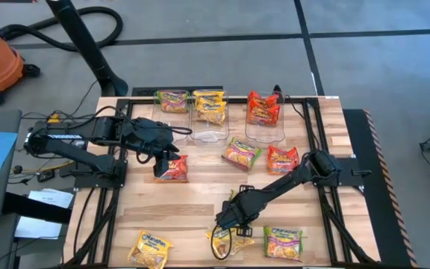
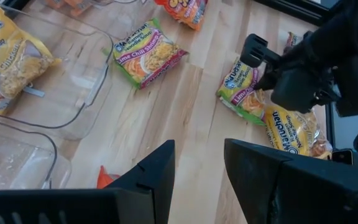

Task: Sort Maruchan noodles
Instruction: Put the green noodle pack into the left transparent bin

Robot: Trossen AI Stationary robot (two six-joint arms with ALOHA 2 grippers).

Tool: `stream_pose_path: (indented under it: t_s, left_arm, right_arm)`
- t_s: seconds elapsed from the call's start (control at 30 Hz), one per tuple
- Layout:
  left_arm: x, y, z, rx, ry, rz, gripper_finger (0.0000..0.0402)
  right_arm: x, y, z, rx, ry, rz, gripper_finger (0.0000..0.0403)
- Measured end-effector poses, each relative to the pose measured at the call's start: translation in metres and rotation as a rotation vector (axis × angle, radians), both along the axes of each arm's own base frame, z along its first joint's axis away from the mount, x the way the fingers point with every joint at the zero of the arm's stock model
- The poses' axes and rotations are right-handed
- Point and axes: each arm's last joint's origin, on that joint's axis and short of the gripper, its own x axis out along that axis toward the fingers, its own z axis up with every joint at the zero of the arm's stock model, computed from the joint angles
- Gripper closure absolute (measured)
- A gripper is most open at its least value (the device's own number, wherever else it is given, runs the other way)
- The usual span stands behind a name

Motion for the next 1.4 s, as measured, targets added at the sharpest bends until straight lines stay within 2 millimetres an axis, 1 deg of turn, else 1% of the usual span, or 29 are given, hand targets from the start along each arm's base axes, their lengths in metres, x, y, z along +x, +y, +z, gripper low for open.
stream_pose_path:
  t_s: [0.17, 0.33, 0.5, 0.67, 0.8, 0.93, 1.07, 1.17, 1.27, 1.4]
  left_arm:
    - [0.000, 0.001, 0.000, -0.025, -0.007, 0.080, 0.0276]
    - [0.000, 0.005, 0.000, -0.095, -0.018, 0.167, 0.0276]
    - [0.000, 0.008, 0.000, -0.166, -0.024, 0.220, 0.0276]
    - [0.000, 0.011, 0.000, -0.197, -0.030, 0.259, 0.0275]
    - [0.000, 0.015, 0.000, -0.196, -0.030, 0.277, 0.0263]
    - [-0.001, 0.020, -0.001, -0.224, -0.025, 0.323, 0.0239]
    - [-0.002, 0.026, -0.002, -0.290, -0.029, 0.407, 0.0216]
    - [-0.003, 0.031, -0.001, -0.360, -0.043, 0.469, 0.0212]
    - [-0.002, 0.037, -0.001, -0.414, -0.049, 0.454, 0.0211]
    - [-0.002, 0.047, 0.002, -0.459, -0.075, 0.422, 0.0211]
  right_arm:
    - [0.005, 0.006, 0.024, -0.049, -0.056, 0.071, 0.0399]
    - [0.009, 0.011, 0.044, -0.114, -0.114, 0.159, 0.0400]
    - [0.010, 0.009, 0.063, -0.185, -0.141, 0.194, 0.0400]
    - [0.012, 0.005, 0.080, -0.229, -0.161, 0.224, 0.0400]
    - [0.013, 0.002, 0.089, -0.238, -0.164, 0.253, 0.0400]
    - [0.015, -0.002, 0.100, -0.286, -0.186, 0.293, 0.0400]
    - [0.019, -0.010, 0.108, -0.345, -0.207, 0.330, 0.0400]
    - [0.025, -0.020, 0.117, -0.394, -0.230, 0.345, 0.0400]
    - [0.031, -0.033, 0.128, -0.475, -0.261, 0.344, 0.0400]
    - [0.038, -0.051, 0.148, -0.567, -0.322, 0.319, 0.0400]
